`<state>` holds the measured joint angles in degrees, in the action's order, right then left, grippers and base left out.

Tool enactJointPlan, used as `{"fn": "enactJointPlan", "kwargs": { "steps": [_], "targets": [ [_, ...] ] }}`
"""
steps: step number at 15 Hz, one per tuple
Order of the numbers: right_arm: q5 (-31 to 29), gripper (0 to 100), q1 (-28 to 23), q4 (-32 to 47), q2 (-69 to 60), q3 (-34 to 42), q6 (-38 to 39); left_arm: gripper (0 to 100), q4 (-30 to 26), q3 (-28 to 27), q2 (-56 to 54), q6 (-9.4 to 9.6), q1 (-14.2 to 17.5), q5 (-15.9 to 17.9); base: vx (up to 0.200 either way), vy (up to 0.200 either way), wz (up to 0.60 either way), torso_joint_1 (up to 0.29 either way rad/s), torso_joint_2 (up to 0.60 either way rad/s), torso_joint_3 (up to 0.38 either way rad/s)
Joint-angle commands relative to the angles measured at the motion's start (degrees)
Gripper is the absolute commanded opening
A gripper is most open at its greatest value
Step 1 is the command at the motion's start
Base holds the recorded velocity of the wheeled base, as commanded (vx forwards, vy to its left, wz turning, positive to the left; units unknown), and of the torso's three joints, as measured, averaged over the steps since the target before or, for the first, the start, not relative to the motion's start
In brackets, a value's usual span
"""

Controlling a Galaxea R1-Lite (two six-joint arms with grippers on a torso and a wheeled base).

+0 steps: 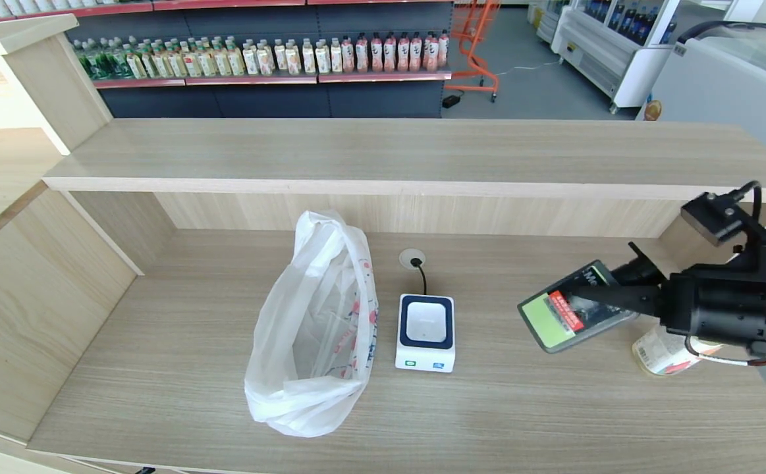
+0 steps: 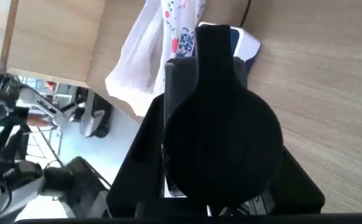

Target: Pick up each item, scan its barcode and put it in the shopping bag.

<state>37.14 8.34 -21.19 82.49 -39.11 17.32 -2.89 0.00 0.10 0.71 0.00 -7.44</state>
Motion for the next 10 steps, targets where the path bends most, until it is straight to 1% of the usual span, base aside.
{"fn": "enactJointPlan", "kwargs": {
  "steps": [1,2,3,4,5,10],
  "targets": [
    [-11.0,0,10.6,-5.3,14.6,-4.6,13.4,100,0.0,0.0,0.0,0.00,0.0,0.0,0.000,0.000,0.00,0.000,0.00,0.000],
    [-12.1,0,12.3,-8.1,17.1,-4.6,14.5,100,0.0,0.0,0.0,0.00,0.0,0.0,0.000,0.000,0.00,0.000,0.00,0.000],
    [-14.4,0,14.3,-9.2,19.8,-4.8,15.7,100,0.0,0.0,0.0,0.00,0.0,0.0,0.000,0.000,0.00,0.000,0.00,0.000],
    [-17.4,0,16.0,-9.6,22.5,-6.2,17.9,100,0.0,0.0,0.0,0.00,0.0,0.0,0.000,0.000,0.00,0.000,0.00,0.000],
    [-18.6,0,17.1,-9.6,24.5,-8.0,19.9,100,0.0,0.0,0.0,0.00,0.0,0.0,0.000,0.000,0.00,0.000,0.00,0.000],
    [-18.9,0,18.6,-9.6,30.4,-14.4,20.4,100,0.0,0.0,0.0,0.00,0.0,0.0,0.000,0.000,0.00,0.000,0.00,0.000]
  ]
}}
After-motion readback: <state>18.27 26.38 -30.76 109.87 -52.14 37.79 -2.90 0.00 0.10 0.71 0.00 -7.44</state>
